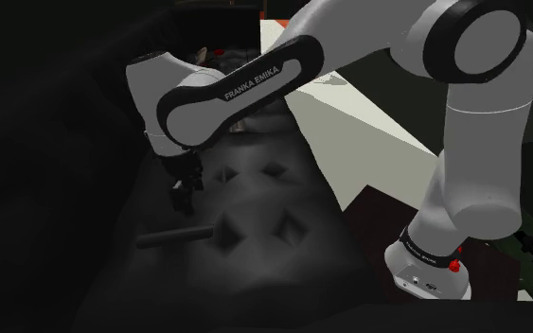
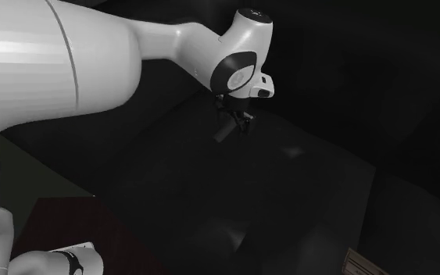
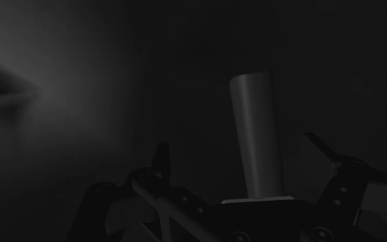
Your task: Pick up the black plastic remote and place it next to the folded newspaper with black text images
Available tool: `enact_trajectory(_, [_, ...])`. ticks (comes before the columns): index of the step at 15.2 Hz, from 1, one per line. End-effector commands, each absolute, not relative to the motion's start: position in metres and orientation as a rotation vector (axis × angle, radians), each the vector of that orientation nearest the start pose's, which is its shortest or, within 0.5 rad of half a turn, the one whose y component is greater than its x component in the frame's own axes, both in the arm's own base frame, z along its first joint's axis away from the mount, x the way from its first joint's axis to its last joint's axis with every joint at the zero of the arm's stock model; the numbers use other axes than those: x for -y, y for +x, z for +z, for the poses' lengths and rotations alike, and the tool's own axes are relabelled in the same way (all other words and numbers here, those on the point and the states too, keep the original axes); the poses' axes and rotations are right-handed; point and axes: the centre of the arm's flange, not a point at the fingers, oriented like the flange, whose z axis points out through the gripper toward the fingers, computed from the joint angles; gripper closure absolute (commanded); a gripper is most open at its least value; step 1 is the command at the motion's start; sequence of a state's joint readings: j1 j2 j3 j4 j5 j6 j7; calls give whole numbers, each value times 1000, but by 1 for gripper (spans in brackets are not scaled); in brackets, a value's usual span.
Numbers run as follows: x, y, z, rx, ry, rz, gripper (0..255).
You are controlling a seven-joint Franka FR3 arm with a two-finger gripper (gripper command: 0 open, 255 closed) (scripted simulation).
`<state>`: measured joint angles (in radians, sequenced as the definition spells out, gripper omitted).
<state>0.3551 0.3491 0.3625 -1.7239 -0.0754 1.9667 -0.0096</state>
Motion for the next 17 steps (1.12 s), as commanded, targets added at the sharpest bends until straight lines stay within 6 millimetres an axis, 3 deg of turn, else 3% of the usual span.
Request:
enact_trajectory(1, [-423, 499, 373, 1179, -2879, 162, 0])
enact_trajectory(4, [-456, 499, 355, 1243, -2846, 180, 0])
enact_trajectory(11, [-455, 494, 319, 1243, -2846, 180, 0])
enact_trajectory(17, [-455, 494, 316, 1243, -2846, 180, 0])
